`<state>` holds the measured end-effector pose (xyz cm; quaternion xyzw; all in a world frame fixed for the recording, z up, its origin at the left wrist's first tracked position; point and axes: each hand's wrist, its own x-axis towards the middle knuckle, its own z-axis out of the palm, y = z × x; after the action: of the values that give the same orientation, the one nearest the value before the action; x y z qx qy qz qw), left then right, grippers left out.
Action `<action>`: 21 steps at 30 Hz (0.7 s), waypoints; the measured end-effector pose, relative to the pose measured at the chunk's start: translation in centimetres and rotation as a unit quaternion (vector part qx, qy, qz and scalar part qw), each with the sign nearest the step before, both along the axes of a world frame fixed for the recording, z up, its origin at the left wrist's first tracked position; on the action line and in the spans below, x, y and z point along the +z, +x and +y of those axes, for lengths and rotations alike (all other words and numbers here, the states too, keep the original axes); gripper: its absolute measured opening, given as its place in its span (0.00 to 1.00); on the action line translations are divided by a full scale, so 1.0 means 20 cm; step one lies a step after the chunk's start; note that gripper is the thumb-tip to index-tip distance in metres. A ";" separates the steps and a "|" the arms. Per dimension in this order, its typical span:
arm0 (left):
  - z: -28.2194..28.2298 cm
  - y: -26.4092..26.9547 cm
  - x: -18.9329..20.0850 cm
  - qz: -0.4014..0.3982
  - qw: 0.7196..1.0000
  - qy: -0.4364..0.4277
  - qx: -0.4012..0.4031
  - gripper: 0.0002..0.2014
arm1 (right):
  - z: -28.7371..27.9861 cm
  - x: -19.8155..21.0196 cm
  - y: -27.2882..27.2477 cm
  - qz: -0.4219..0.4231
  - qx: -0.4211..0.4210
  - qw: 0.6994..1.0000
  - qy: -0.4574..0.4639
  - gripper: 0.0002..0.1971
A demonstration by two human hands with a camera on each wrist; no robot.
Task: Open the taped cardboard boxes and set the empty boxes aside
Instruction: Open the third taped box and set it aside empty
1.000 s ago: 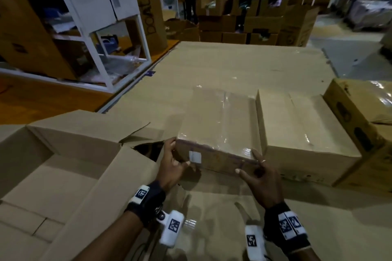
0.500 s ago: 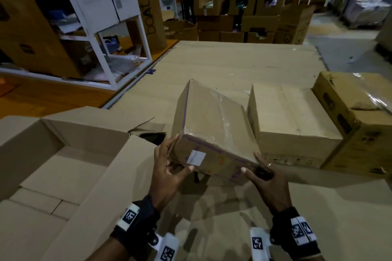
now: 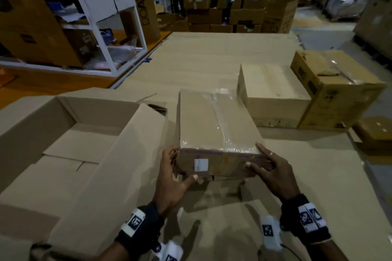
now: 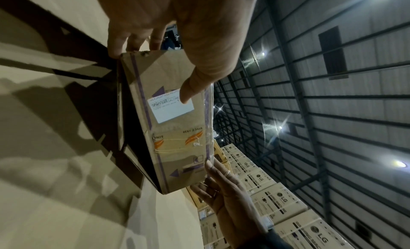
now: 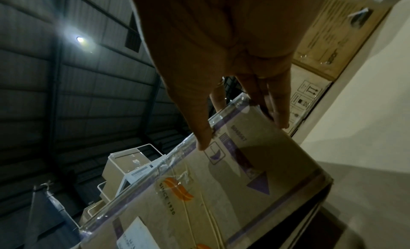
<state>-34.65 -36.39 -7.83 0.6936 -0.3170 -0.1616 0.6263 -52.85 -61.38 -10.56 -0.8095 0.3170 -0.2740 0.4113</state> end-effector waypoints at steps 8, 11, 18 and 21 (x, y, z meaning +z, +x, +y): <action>0.36 -0.21 -0.05 0.016 0.997 0.061 -0.042 0.42 | 0.41 0.04 -0.35 0.044 -0.022 0.998 -0.037 0.37; 0.47 -0.28 -0.11 0.025 0.992 0.103 -0.065 0.40 | 0.59 0.04 -0.52 0.054 -0.050 0.996 -0.045 0.36; 0.59 -0.53 -0.19 0.015 0.976 0.187 -0.108 0.41 | 0.86 0.01 -0.90 0.070 -0.116 0.991 0.020 0.34; 0.64 -0.56 -0.19 -0.036 0.969 0.229 -0.086 0.45 | 0.94 0.00 -0.96 0.082 -0.103 0.990 0.042 0.42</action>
<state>-45.81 -23.53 -11.69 0.7940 -0.3520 -0.2582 0.4230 -72.13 -42.61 -10.58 -0.7742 0.4428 -0.2339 0.3872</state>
